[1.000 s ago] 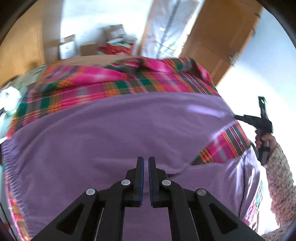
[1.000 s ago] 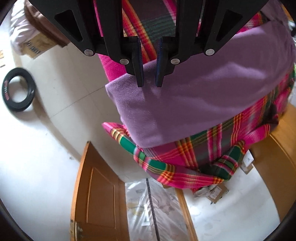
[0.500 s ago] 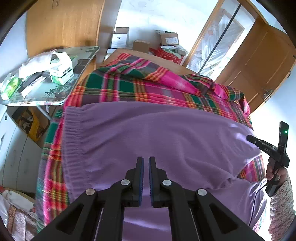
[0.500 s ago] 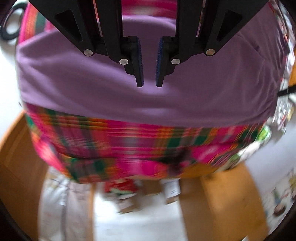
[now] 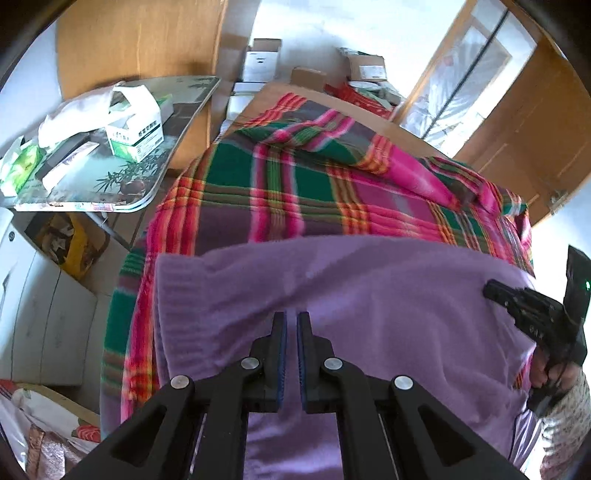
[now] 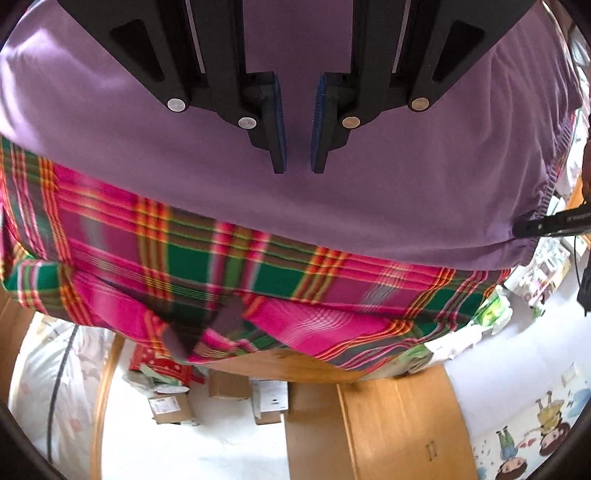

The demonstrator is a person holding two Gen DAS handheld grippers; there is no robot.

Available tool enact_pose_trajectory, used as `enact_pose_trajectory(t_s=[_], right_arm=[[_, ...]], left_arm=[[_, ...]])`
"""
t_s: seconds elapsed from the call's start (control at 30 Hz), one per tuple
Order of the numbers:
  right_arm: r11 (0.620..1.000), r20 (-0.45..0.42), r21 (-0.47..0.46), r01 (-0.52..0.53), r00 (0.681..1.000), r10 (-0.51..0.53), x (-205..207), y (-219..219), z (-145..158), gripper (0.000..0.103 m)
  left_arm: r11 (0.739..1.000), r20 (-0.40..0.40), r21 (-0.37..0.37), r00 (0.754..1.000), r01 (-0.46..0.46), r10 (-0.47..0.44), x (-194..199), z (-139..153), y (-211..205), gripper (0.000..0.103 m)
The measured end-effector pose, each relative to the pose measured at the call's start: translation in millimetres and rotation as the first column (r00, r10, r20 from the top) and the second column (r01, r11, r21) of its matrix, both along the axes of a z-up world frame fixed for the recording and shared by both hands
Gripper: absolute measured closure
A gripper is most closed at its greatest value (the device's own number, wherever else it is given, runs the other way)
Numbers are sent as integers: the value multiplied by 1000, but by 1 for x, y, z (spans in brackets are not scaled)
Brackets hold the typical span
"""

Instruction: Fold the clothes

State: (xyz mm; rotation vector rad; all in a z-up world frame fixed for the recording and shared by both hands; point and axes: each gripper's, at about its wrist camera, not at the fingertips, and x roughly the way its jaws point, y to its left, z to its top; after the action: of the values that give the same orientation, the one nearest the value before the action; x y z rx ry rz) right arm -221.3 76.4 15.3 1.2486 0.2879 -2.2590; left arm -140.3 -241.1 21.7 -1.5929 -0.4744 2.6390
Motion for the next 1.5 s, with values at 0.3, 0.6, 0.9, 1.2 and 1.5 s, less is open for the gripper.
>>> enact_pose_trajectory(t_s=[0.3, 0.6, 0.9, 1.2, 1.5], right_arm=[[1000, -35, 31, 4, 999, -3, -17, -32, -5, 89], [996, -75, 90, 16, 997, -10, -26, -51, -3, 87], [999, -81, 42, 3, 997, 0, -28, -45, 7, 80], [997, -77, 56, -56, 995, 61, -29, -54, 1, 61], [994, -75, 68, -87, 993, 92, -35, -57, -3, 58]], left_arm=[[1000, -20, 19, 1000, -14, 14, -33, -11, -20, 99], [1000, -57, 17, 998, -11, 12, -52, -11, -25, 99], [996, -68, -84, 997, 17, -22, -45, 1, -21, 98], [964, -46, -222, 986, 144, -158, -42, 5, 0, 82], [937, -20, -304, 982, 174, -189, -51, -6, 7, 82]])
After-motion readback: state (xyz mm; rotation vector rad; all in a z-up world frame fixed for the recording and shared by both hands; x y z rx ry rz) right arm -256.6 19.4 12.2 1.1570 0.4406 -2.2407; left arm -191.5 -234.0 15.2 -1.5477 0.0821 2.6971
